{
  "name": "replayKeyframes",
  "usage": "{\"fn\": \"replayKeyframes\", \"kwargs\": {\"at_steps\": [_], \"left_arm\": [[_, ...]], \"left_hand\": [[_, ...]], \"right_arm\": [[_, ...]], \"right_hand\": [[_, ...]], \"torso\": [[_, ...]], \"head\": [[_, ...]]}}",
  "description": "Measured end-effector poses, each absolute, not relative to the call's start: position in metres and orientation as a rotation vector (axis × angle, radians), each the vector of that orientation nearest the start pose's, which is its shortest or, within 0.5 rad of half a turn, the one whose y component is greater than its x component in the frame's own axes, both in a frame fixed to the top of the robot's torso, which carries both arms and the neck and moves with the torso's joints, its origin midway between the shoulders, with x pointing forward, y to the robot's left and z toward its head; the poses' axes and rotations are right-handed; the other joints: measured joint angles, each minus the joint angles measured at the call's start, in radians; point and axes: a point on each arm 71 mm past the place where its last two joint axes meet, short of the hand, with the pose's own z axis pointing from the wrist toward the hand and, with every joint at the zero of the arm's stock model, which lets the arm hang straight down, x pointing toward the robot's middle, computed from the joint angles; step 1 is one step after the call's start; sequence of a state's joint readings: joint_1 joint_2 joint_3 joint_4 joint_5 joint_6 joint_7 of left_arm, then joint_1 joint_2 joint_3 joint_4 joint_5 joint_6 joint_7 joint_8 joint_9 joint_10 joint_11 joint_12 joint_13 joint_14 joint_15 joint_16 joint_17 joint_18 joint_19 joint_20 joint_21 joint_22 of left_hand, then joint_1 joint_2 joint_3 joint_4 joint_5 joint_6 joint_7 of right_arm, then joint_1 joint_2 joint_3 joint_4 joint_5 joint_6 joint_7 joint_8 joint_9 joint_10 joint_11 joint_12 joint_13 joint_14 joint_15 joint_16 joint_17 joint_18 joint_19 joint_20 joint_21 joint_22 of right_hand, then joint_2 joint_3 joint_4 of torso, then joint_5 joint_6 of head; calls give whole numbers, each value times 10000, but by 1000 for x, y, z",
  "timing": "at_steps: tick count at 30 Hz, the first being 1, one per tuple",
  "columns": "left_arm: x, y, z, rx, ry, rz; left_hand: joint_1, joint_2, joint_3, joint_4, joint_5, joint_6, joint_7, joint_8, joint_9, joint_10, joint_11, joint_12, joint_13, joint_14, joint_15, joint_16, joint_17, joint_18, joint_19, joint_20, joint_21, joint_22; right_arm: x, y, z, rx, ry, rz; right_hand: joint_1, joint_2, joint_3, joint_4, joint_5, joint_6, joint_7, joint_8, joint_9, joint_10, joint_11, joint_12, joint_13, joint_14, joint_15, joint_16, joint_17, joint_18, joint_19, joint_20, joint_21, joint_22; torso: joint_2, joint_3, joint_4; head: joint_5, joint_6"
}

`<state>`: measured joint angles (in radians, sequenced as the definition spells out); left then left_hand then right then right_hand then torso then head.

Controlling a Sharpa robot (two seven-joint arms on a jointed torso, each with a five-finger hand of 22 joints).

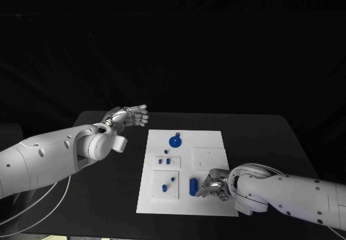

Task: Assemble the parts on the task board

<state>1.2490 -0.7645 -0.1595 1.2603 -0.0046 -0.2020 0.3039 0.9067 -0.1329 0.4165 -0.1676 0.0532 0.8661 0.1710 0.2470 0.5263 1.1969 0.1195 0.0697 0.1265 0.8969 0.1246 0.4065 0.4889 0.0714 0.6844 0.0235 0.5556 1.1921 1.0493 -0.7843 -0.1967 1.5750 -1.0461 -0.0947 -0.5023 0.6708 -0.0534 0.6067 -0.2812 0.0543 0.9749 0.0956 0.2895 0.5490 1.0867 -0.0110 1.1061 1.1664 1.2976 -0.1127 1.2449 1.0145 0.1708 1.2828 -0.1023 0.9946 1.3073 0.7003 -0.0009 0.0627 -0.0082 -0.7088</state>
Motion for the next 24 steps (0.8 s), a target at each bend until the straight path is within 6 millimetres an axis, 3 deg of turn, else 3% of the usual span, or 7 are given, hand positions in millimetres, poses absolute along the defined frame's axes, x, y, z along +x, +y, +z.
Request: {"fn": "replayKeyframes", "kwargs": {"at_steps": [11,13,15,24], "left_arm": [[527,249,-216,-11475,15503,-13572],[527,249,-216,-11476,15504,-13570],[527,249,-216,-11478,15504,-13567],[527,250,-216,-11486,15503,-13550]], "left_hand": [[0,0,0,0,0,0,0,0,0,0,0,0,0,0,0,0,9,-18,0,0,0,-1],[0,0,0,0,0,0,0,0,1,0,0,0,0,0,0,0,8,-19,0,0,0,-2],[0,0,0,0,0,0,0,0,1,0,0,0,1,0,0,0,8,-20,0,0,0,-2],[0,0,0,0,0,0,0,0,-8,0,0,0,1,0,0,0,18,-38,0,0,0,7]], "right_arm": [[400,-178,-332,2552,24367,4602],[401,-179,-332,2562,24337,4551],[402,-180,-332,2564,24325,4521],[403,-182,-333,2566,24340,4426]], "right_hand": [[-19,384,105,106,0,154,-78,58,11,110,-37,42,-34,37,-32,2,10,1,33,78,43,0],[-124,590,164,210,0,231,-98,60,15,162,-87,42,-48,71,-64,2,14,2,68,112,43,0],[-193,659,234,299,0,254,-117,66,14,162,-86,42,-61,72,-64,1,21,4,32,148,45,0],[-308,773,423,449,0,407,-58,67,-32,233,-87,41,-62,88,-51,1,32,11,32,149,81,2]], "torso": [[1,-8,12],[1,-10,12],[1,-11,12],[1,-7,6]], "head": [[-14,-68],[-24,-73],[-25,-77],[8,-109]]}}
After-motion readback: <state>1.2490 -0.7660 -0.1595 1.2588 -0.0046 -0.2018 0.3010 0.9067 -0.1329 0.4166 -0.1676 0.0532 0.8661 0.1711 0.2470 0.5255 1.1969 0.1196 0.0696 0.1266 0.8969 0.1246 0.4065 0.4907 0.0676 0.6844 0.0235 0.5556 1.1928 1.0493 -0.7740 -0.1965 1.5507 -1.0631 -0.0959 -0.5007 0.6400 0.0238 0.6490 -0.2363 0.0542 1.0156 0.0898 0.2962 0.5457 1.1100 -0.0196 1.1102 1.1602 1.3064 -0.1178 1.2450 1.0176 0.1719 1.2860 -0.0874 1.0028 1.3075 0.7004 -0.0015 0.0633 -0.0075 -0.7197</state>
